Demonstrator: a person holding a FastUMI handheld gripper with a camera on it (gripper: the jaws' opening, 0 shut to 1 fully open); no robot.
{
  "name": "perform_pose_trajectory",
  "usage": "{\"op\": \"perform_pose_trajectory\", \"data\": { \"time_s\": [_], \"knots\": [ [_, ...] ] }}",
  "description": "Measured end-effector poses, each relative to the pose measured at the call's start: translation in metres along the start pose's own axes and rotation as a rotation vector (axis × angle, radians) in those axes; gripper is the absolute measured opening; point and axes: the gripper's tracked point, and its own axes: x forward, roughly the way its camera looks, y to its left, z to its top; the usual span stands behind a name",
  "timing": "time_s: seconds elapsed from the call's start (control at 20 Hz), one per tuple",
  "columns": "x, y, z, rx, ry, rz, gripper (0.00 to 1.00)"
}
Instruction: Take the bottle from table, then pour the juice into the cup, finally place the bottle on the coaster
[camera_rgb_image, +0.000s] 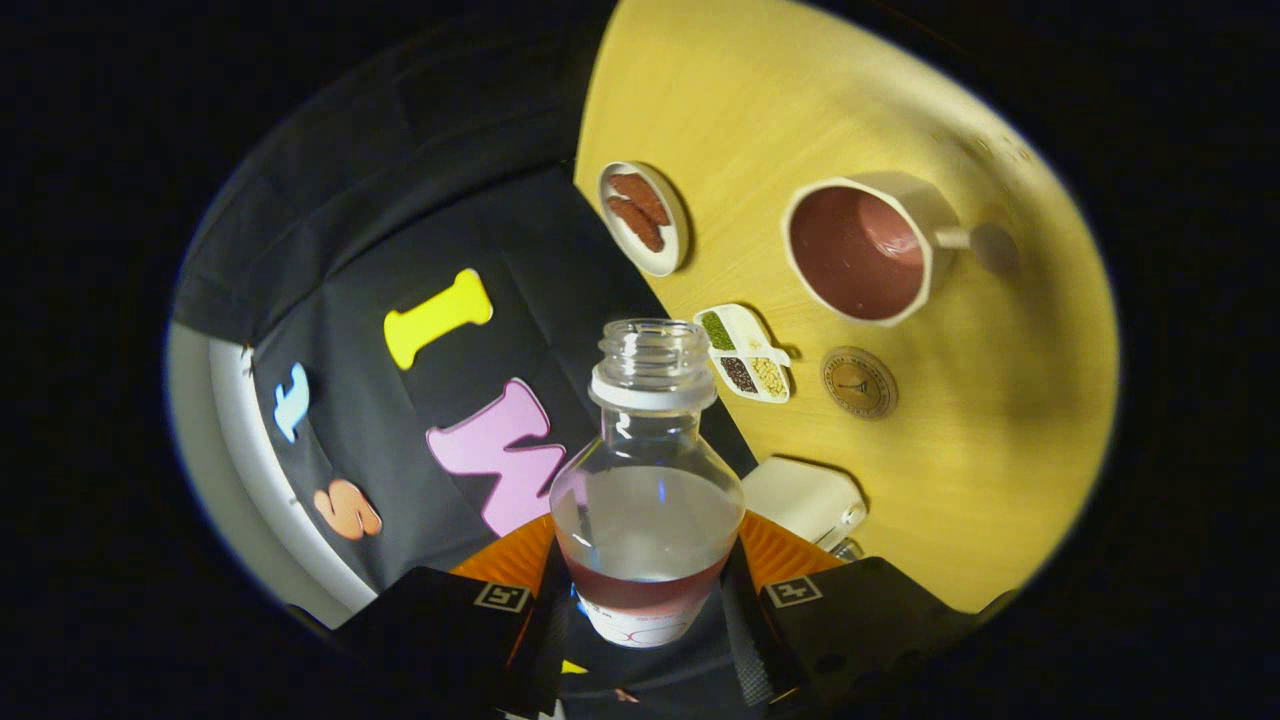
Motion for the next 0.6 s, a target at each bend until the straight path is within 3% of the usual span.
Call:
{"op": "perform_pose_trajectory", "data": {
  "time_s": [0.25,0.6],
  "knots": [
    [-0.013,-0.004,-0.02,-0.523,0.056,0.009,0.69],
    [-0.039,-0.063,-0.032,-1.232,0.202,-0.071,0.69]
  ]
}}
